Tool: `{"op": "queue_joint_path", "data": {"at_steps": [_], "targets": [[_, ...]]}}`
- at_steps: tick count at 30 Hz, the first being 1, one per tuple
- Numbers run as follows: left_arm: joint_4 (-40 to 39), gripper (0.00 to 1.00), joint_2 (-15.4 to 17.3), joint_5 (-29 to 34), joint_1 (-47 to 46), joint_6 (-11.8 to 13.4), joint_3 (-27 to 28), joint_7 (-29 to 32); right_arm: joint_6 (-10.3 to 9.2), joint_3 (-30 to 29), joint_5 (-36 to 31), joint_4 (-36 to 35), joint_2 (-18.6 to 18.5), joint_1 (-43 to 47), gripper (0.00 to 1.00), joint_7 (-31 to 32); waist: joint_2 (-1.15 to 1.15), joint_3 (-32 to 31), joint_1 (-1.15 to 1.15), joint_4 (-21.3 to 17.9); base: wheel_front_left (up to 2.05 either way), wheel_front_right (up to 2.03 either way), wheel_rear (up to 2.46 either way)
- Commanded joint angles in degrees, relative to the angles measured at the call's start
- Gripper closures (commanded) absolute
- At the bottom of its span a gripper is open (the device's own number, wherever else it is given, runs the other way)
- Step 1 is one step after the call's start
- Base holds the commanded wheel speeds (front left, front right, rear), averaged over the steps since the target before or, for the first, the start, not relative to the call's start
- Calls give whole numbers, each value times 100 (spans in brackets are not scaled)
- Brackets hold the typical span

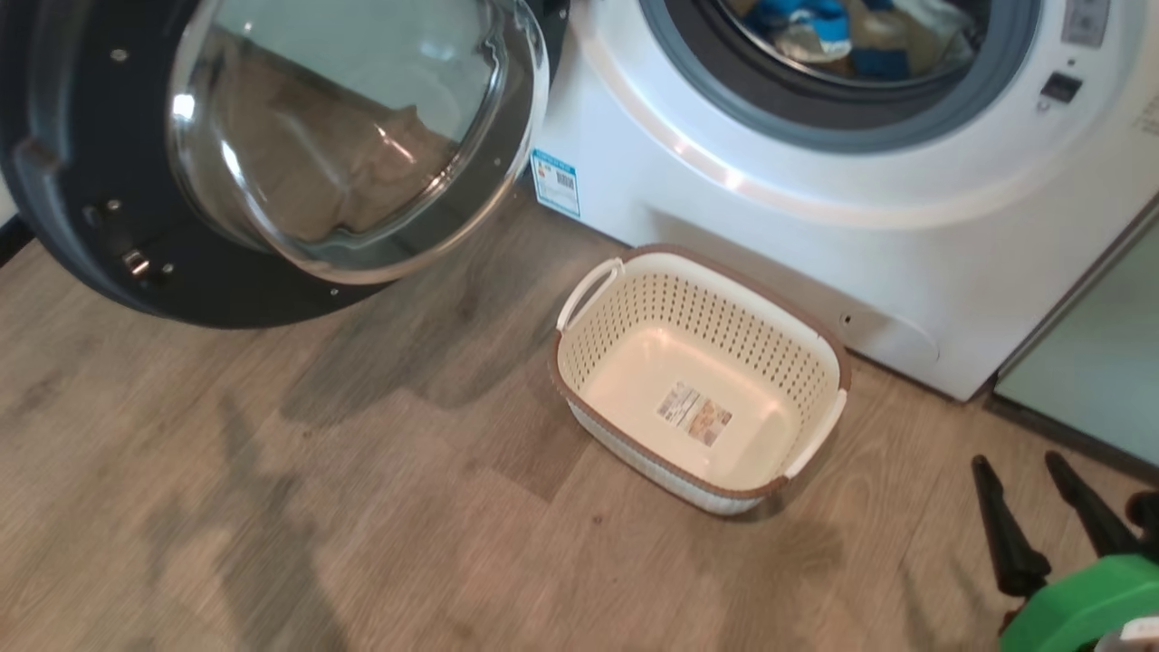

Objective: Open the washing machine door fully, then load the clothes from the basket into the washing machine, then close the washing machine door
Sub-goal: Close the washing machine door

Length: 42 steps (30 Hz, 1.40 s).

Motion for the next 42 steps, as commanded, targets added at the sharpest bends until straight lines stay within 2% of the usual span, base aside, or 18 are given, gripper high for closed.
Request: {"op": "queue_joint_path", "data": {"at_steps": [1,11,25,42], "targets": [[-139,100,388,-41,-234,-51,95,31,-16,89,38,-249,-200,-315,0,32,0,95,-1,-21,0,0,0],[579,100,197,-94,-428,8,131,-113,-16,26,34,-552,-450,-477,0,371,0,624,-1,-96,0,0,0],[1141,100,80,83,-592,189,-160,67,-16,26,75,-672,-598,-598,0,571,0,935,-1,-228,0,0,0],[1216,100,15,143,-633,39,-465,696,-16,-2,63,-617,-582,-612,0,650,0,1029,-1,-201,0,0,0]]}}
